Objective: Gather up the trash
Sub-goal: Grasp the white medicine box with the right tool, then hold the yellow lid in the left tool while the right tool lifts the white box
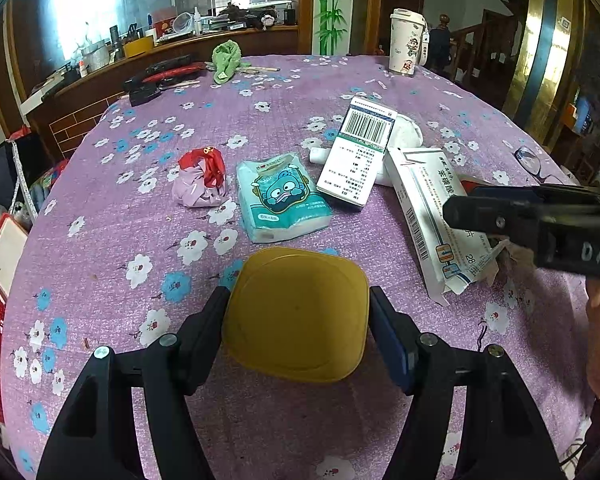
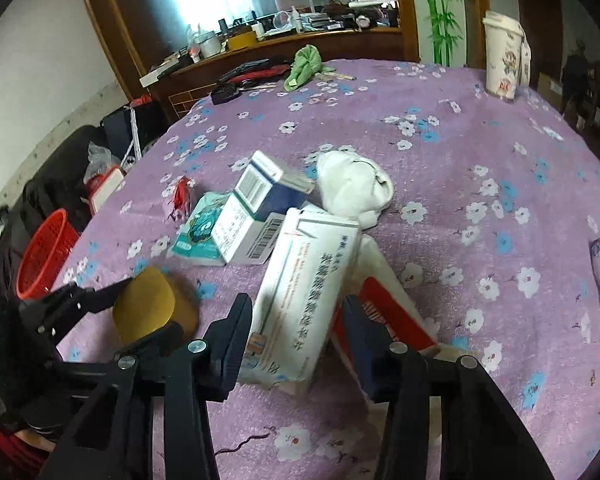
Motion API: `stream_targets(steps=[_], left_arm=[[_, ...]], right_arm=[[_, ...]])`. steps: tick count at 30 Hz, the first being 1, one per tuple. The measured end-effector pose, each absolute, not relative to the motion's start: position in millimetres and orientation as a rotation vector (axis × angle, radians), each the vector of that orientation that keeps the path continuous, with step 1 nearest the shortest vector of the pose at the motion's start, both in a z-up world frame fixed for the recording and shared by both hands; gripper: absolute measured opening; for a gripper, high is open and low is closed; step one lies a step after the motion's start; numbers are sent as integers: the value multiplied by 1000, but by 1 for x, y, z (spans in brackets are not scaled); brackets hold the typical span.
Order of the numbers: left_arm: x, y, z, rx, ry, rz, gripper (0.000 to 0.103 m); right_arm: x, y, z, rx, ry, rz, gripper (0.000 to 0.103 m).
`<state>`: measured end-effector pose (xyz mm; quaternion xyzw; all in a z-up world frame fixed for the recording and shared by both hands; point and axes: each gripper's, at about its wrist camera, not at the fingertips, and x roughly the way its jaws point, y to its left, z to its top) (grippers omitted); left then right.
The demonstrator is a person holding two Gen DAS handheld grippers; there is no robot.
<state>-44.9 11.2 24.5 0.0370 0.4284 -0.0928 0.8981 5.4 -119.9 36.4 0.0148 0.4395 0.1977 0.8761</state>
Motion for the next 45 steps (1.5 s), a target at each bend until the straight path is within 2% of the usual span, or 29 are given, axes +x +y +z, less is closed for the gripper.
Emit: stream_targets(steps=[11, 15, 26, 36, 45], left_arm=[[-45, 12, 25, 75, 884, -186, 68], [-46, 13, 26, 72, 882, -184, 68], [-47, 15, 27, 63, 875, -174, 68], [-52, 21, 34, 28, 833, -168, 67], [-71, 32, 39, 29, 802, -79, 67]], right_arm=[[21, -121, 23, 122, 978, 347, 55], [22, -108, 23, 67, 978, 341, 64], [25, -98, 19, -75, 938, 287, 58], [-23, -113, 49, 84, 833, 362, 58], [-56, -114, 55, 112, 786, 345, 58]])
